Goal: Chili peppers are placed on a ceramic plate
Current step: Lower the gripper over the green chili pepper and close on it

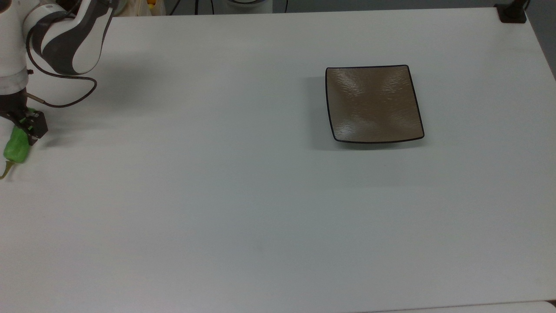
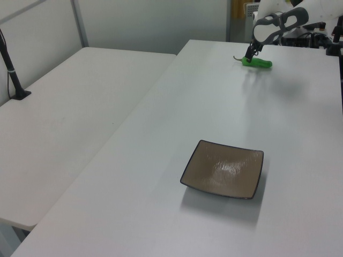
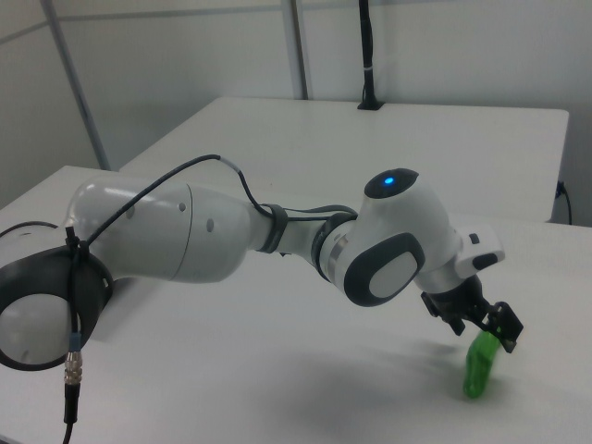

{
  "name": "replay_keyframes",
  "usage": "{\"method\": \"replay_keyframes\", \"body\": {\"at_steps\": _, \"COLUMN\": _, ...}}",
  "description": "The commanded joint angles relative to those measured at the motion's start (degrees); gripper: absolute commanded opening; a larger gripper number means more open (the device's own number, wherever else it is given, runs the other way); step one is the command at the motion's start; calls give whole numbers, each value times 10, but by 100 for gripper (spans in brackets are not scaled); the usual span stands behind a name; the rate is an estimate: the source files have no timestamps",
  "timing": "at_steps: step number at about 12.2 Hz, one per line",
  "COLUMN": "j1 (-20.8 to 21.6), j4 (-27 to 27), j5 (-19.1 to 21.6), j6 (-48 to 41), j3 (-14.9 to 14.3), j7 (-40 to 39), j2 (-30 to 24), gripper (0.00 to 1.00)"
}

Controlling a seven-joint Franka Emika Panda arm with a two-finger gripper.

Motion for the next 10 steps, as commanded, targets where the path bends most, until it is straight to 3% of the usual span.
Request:
{"method": "replay_keyframes", "body": {"at_steps": 1, "j1": -12, "j4": 8, "j5": 15, "j6": 11, "j3": 6, "j7": -16, "j2": 12, "gripper": 100}}
{"method": "replay_keyframes", "body": {"at_steps": 3, "j1": -13, "j4": 8, "j5": 15, "j6": 17, "j3": 6, "j7": -16, "j2": 21, "gripper": 100}}
{"method": "replay_keyframes", "body": {"at_steps": 5, "j1": -13, "j4": 7, "j5": 15, "j6": 24, "j3": 5, "j7": -16, "j2": 22, "gripper": 88}}
{"method": "replay_keyframes", "body": {"at_steps": 7, "j1": -13, "j4": 5, "j5": 16, "j6": 24, "j3": 5, "j7": -15, "j2": 22, "gripper": 51}}
{"method": "replay_keyframes", "body": {"at_steps": 8, "j1": -13, "j4": 3, "j5": 16, "j6": 24, "j3": 8, "j7": -15, "j2": 22, "gripper": 38}}
{"method": "replay_keyframes", "body": {"at_steps": 9, "j1": -13, "j4": 3, "j5": 16, "j6": 23, "j3": 13, "j7": -13, "j2": 22, "gripper": 27}}
{"method": "replay_keyframes", "body": {"at_steps": 10, "j1": -13, "j4": 3, "j5": 16, "j6": 23, "j3": 14, "j7": -13, "j2": 22, "gripper": 25}}
